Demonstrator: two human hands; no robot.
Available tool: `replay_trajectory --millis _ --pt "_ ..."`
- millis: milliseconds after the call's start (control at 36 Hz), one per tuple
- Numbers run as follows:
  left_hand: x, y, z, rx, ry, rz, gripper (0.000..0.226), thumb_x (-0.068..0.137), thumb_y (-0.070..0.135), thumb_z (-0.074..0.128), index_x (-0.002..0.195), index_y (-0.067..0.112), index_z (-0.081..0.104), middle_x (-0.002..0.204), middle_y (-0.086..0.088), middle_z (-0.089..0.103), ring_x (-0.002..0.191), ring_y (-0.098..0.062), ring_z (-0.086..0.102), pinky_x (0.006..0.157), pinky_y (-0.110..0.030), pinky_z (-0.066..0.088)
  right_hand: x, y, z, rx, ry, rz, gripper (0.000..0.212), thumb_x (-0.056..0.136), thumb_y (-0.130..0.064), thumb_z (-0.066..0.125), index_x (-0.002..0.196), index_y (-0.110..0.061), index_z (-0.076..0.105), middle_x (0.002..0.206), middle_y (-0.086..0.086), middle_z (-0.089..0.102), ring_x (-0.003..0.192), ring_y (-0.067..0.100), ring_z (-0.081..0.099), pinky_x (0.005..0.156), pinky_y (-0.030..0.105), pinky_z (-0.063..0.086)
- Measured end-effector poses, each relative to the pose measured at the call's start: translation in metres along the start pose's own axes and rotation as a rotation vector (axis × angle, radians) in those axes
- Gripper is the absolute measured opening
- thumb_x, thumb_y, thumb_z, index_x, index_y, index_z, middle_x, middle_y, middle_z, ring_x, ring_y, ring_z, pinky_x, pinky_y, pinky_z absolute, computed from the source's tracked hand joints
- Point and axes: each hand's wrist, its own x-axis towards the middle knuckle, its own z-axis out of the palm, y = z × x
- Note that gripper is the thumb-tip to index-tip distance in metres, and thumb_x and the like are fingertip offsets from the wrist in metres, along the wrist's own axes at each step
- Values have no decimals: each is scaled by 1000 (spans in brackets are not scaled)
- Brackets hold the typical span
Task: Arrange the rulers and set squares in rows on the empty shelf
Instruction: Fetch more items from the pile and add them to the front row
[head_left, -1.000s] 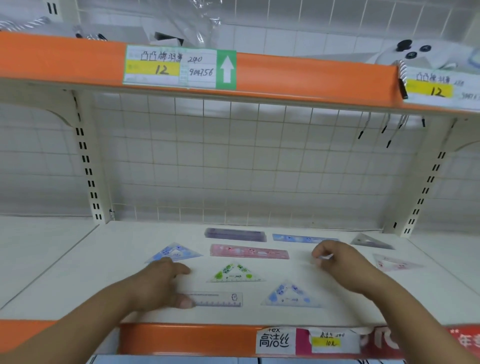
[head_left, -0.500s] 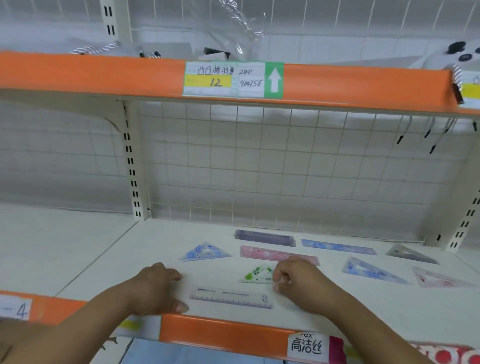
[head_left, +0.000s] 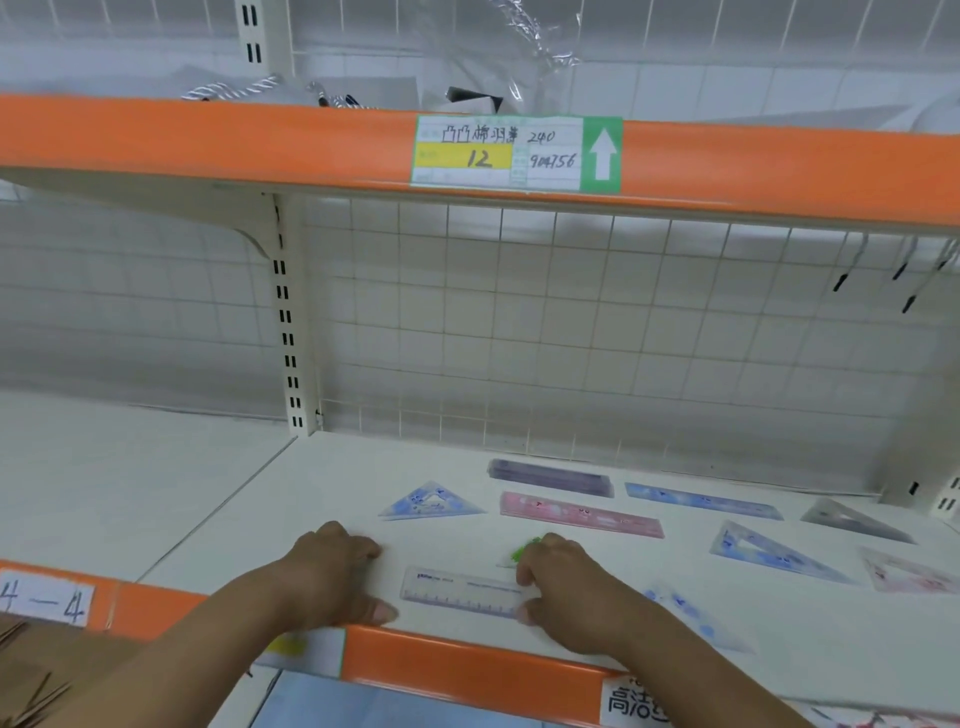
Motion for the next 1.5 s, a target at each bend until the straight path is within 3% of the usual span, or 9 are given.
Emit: replay_trajectory --millis 250,389,611,667,806,944,1056,1333,1500 --pt "1 10 0 65 9 43 83 79 57 65 148 30 28 139 -2 33 129 -24 35 110 -31 32 -6 -5 3 -35 66 -51 38 95 -15 53 131 -24 47 125 4 50 117 21 46 93 30 38" --pt "0 10 -1 82 7 49 83 78 58 65 147 31 29 139 -3 33 129 -25 35 109 -32 33 -2 -1 7 -36 93 -126 25 91 -6 45 101 -14 66 91 -2 46 86 14 42 66 21 33" --pt "-1 15 -4 87 2 73 78 78 55 65 145 28 35 134 -3 37 127 -23 38 107 -31 36 2 7 -2 -10 147 -82 33 91 -2 41 106 -22 62 95 5 62 85 22 53 77 32 46" --pt "-1 18 -4 72 5 87 77 77 55 66 144 28 37 133 -2 38 127 -22 38 106 -31 36 4 11 -4 18 148 -112 28 95 -8 41 107 -22 62 98 6 62 92 23 55 81 33 46" --pt "3 29 1 8 14 134 82 73 53 70 145 31 35 135 2 37 129 -17 35 107 -29 36 5 14 -8 36 131 -117 37 102 -35 35 65 -28 36 78 -2 42 85 19 43 77 31 38" --pt "6 41 3 14 10 173 82 72 52 71 143 32 37 133 3 38 128 -16 37 106 -29 37 8 23 -11 11 178 -57 24 101 -32 36 88 -22 53 100 6 51 99 23 44 87 32 40" --pt "10 44 2 5 8 191 80 74 52 71 143 32 37 132 2 39 127 -16 37 105 -30 37 12 34 -16 23 215 7 30 100 -34 38 116 -18 58 110 5 49 110 22 42 93 31 37" --pt "19 50 0 36 14 149 70 78 56 65 138 27 43 127 -3 42 121 -21 41 100 -33 41 31 56 -20 34 226 17 33 98 -36 47 126 -20 53 126 1 49 120 17 42 99 24 34" --pt "18 50 4 45 36 65 63 74 58 67 126 25 51 122 -3 44 117 -23 42 98 -37 43 51 69 -29 61 242 29 31 97 -29 48 126 -21 51 112 -2 43 117 18 43 95 22 31"
